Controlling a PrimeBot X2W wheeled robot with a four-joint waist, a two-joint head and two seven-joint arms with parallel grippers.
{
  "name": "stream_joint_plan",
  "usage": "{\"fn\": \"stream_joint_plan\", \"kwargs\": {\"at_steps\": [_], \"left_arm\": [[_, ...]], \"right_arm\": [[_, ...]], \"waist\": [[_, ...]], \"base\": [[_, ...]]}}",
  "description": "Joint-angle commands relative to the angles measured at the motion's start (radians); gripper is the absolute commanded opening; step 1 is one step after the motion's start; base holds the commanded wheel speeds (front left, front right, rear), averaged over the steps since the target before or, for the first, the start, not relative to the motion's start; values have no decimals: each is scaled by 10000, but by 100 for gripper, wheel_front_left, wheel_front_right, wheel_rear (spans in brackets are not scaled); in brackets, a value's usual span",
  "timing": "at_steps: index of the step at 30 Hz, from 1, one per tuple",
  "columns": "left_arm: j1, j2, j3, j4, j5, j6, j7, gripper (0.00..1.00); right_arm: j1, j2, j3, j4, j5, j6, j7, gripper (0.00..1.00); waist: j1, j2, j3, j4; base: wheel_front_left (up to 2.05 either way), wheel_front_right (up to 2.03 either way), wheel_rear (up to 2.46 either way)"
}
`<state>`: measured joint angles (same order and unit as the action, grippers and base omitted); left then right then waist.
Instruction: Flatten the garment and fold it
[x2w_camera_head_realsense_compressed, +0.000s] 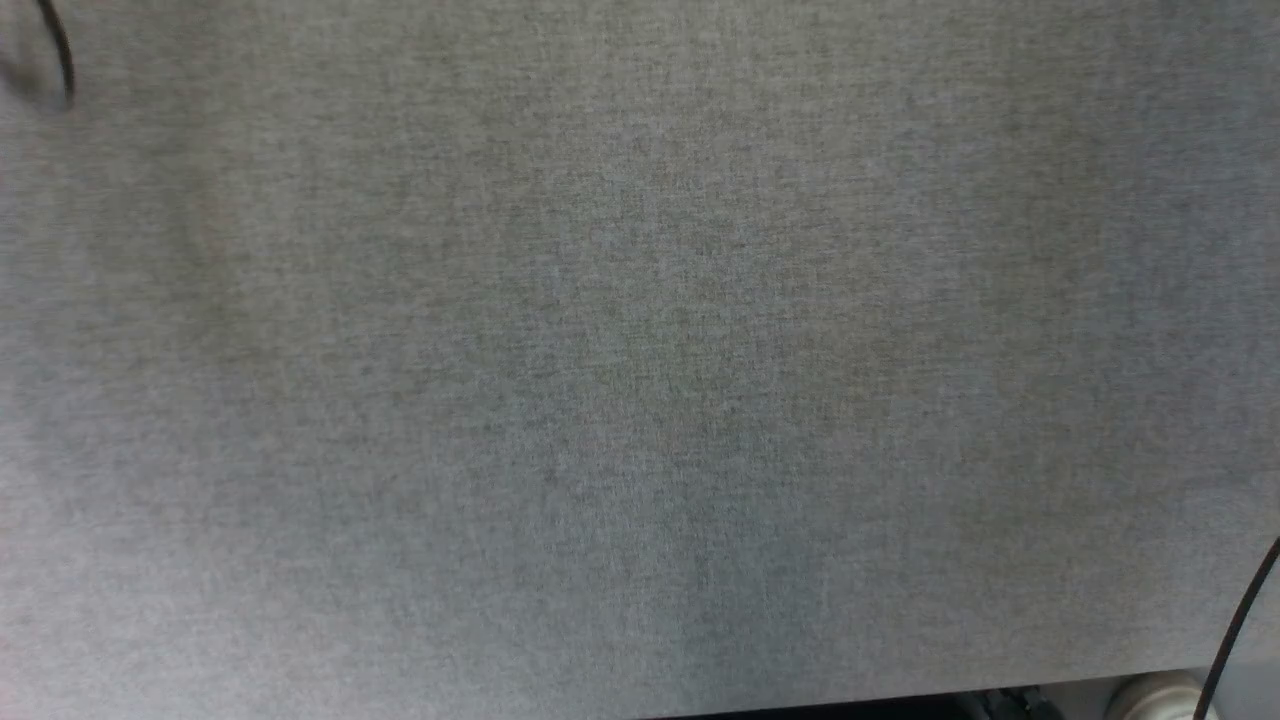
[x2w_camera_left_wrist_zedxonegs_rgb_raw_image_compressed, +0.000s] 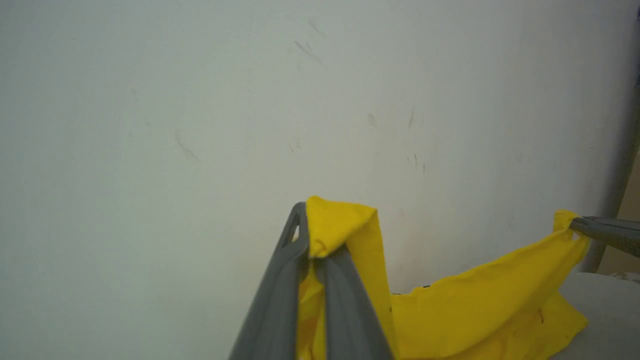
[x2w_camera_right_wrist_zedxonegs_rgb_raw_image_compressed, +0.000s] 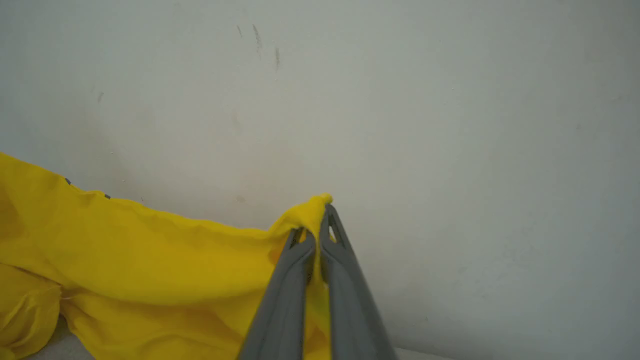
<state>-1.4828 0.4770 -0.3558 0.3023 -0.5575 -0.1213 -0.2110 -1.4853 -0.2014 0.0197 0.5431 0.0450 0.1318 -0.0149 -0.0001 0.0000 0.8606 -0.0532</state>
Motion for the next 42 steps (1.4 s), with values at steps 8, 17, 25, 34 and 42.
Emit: {"fn": "stream_joint_plan", "kwargs": {"at_steps": [8,17,25,34,42], "left_arm": [[3682,680,170,-1880,-751,516,417,0],[7464,864,151,-3240,-1482,1232,442,0],[10252,917,-328,-3153,-2339,1164,752,0],[12846,768,-457,-2827,-3489,1407,930,0],[14789,776,-709,-3034,-4447,1648,1553,0]], "right_arm": [[3215,-916,152,-2060,1468,-11,829,0],[6822,-694,-600,-3570,2322,-11,1340,0],[9693,-156,-1066,-3854,3130,-11,1754,0],[12541,2,-1532,-3980,3931,-11,2343,0],[14548,254,-1919,-4559,4339,-11,3033,0]], "waist": [[1,0,-1174,256],[1,0,-2325,325],[1,0,-3607,282],[1,0,-5221,324],[1,0,-6391,344]], "base": [[0,0,0],[0,0,0],[0,0,0],[0,0,0],[0,0,0]]}}
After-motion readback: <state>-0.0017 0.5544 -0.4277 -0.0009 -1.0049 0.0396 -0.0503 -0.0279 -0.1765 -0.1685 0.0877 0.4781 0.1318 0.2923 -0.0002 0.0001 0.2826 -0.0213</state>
